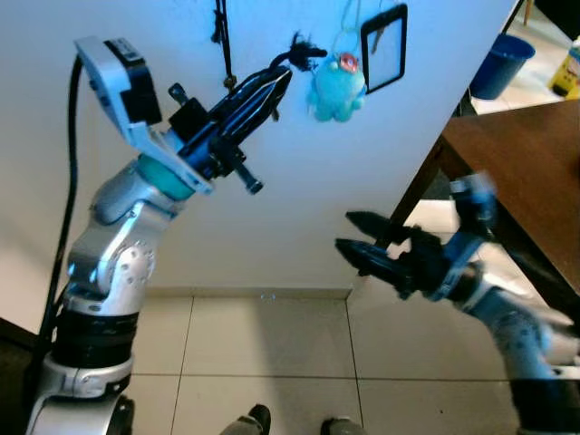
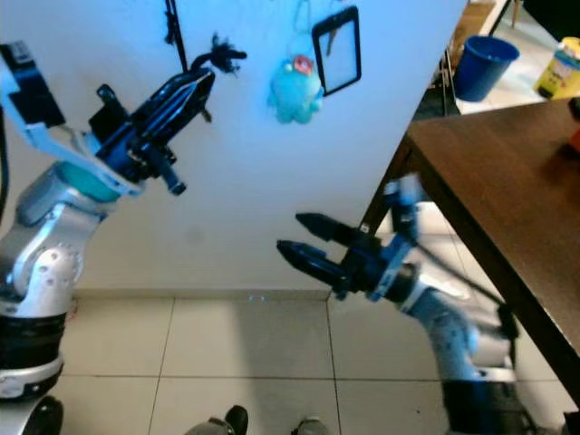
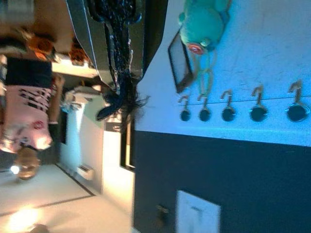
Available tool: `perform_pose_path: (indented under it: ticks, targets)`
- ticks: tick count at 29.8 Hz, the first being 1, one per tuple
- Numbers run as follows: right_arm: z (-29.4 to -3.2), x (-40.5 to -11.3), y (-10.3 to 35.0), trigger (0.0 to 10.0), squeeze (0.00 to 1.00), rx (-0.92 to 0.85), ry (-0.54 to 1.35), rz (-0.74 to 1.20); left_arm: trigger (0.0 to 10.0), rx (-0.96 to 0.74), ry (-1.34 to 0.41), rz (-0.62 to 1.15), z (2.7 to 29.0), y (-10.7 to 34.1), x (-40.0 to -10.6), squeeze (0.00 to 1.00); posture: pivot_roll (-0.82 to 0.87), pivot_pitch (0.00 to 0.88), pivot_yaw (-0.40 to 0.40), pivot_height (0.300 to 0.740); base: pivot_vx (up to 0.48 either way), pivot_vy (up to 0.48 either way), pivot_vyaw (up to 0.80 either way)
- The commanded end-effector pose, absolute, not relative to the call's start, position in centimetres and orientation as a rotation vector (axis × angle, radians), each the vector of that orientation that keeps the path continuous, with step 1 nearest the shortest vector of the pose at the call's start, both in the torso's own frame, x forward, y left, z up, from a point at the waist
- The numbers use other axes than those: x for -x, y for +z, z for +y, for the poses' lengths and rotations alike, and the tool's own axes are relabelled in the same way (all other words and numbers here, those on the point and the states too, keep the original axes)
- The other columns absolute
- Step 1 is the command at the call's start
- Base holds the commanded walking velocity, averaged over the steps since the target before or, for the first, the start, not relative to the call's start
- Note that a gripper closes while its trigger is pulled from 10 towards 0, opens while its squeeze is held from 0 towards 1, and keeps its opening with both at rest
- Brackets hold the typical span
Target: Hang keys on a hook
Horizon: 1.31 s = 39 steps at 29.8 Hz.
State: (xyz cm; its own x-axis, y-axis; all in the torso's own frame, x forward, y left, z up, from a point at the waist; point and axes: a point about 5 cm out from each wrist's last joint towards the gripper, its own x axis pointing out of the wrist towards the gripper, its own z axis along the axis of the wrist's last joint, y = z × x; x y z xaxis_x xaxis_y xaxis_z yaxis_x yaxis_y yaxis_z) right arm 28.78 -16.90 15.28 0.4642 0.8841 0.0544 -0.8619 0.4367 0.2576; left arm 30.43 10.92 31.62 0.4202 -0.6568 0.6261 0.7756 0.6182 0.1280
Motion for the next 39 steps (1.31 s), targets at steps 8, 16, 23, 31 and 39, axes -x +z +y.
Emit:
perform_pose_path:
  ticks: [8,16,23,31,39]
  targets:
    - [-16.7,-25.3,8.9,10.0,0.0,-0.336,1.091,0.341,10.0,0.47,-0.818,-0.686,9.9,32.0,-30.9,0.0,-0.05,0.095,0.035,0.74,0.0,0.0,-0.56]
    - [-17.8,-21.8,3.6,10.0,0.0,-0.423,0.977,0.526,10.0,0.711,-0.854,-0.601,8.6,31.4,-31.1,0.0,-0.08,0.102,0.051,0.74,0.0,0.0,-0.54]
    - [-18.6,-20.3,-0.4,10.0,0.0,-0.405,0.851,0.672,10.0,0.666,-0.876,-0.606,8.2,31.8,-31.2,0.0,-0.08,0.101,0.059,0.74,0.0,0.0,0.0]
    - [-21.9,-16.8,-6.6,10.0,0.0,-0.311,0.343,0.953,10.0,0.61,-0.852,-0.596,8.0,31.4,-31.4,0.0,-0.08,0.106,0.064,0.74,0.0,0.0,0.0]
    - [-23.7,-14.6,-8.2,10.0,0.0,-0.294,0.05,0.997,10.0,0.613,-0.874,-0.574,7.6,31.1,-31.2,0.0,-0.09,0.108,0.071,0.74,0.219,0.0,0.0]
